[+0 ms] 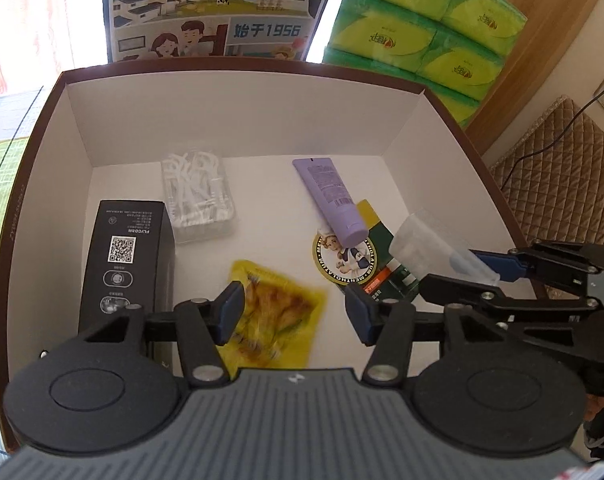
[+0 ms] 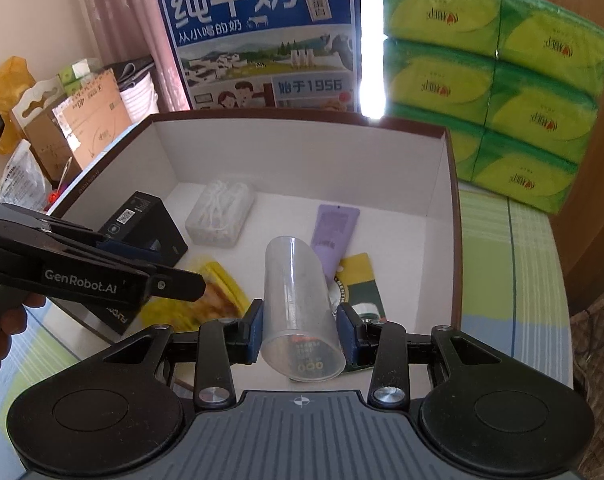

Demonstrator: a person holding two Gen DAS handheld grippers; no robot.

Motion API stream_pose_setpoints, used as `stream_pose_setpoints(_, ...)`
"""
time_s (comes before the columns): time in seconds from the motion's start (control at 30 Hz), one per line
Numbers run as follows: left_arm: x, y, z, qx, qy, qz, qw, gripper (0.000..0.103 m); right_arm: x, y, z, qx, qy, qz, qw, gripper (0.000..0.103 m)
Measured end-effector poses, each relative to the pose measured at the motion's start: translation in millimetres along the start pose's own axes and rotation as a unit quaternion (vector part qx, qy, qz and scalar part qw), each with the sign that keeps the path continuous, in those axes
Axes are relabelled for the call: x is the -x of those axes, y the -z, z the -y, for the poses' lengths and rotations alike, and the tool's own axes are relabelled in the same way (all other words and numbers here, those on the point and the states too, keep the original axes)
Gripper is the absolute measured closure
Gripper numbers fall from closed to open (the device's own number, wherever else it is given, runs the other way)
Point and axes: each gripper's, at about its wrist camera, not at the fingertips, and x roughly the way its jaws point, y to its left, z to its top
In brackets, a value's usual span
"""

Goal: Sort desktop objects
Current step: 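Lower both items into the box and open both tools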

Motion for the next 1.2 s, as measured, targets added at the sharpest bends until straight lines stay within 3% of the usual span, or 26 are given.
stream_pose_setpoints(0.47, 12.8, 0.2, -5.4, -0.002, -0.011, 0.012, 0.9999, 0.051, -17.4, -1.5, -7.9, -0.003, 0.008, -0.013, 1.000, 0.067)
stream_pose_setpoints(0.63, 18.6, -0.4, -7.3, -0.005, -0.021, 0.019, 0.9996, 0.041, -21.6, -3.2, -14.6, 0.021, 0.011, 0.000, 1.000, 0.064)
stream_pose_setpoints(0.7, 21.5, -0.2, -8.5, -0.006, -0.023, 0.023, 0.9994, 0.035, -20.9, -3.2, -16.0, 0.025, 0.012, 0.004, 1.000, 0.048)
stream_pose_setpoints(0.97, 30.0, -0.5, -8.6, -0.020, -0.036, 0.022, 0.9989, 0.018, -10.1, -1.5, -18.2, 0.054, 0.012, -0.003, 0.998, 0.017)
stream_pose_setpoints(1.2, 31.8, 1.4, -4.1, -0.030, -0.050, 0.007, 0.9983, 0.017, -3.1, -3.5, -15.0, 0.041, 0.010, -0.021, 0.999, 0.008)
